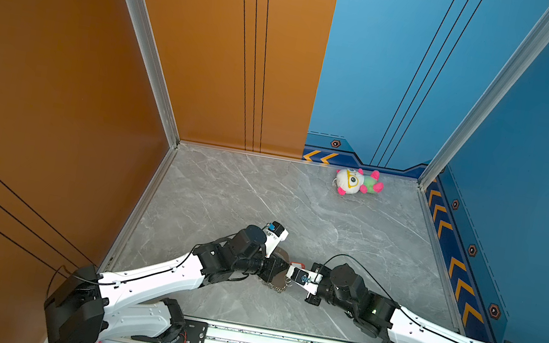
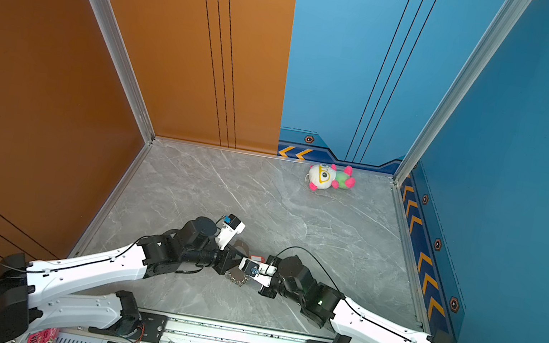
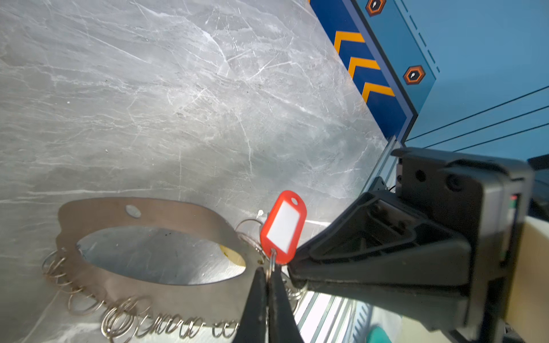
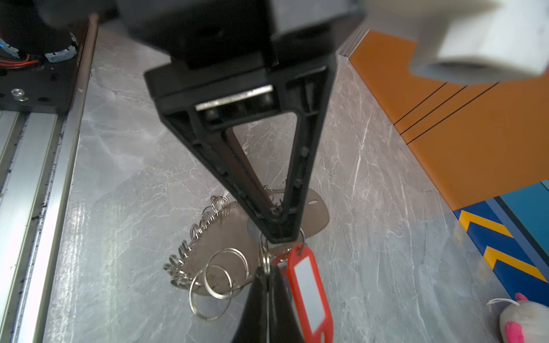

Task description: Put the keys on the keyring

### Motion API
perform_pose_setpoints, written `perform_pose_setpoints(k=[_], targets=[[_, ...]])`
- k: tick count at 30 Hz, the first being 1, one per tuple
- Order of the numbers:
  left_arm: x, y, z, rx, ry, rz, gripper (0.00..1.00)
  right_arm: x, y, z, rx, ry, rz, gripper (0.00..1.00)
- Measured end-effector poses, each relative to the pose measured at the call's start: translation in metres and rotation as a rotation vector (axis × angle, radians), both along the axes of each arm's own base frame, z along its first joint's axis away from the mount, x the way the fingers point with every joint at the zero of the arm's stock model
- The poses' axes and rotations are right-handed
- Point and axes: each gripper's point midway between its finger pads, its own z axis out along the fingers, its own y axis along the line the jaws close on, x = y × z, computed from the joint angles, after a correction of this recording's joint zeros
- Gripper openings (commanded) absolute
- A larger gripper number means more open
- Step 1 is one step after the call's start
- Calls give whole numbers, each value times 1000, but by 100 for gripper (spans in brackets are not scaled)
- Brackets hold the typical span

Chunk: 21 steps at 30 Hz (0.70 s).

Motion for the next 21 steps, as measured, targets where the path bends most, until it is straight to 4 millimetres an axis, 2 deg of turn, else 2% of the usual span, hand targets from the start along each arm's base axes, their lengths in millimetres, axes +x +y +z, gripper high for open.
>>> perform_pose_setpoints(k=[7,16,19,21], targets=[[5,0,3,-37,3,15,10,3,-1,6,113,43,-20,0],[9,27,-22,41,39,90,27,13,1,34,259,44,-43,0],[9,34,-15,38,4,100,29,14,1,35,274,56,-45,0],[10,37,-2,23,-49,104,28,15,0,35,279,64,-45,0]])
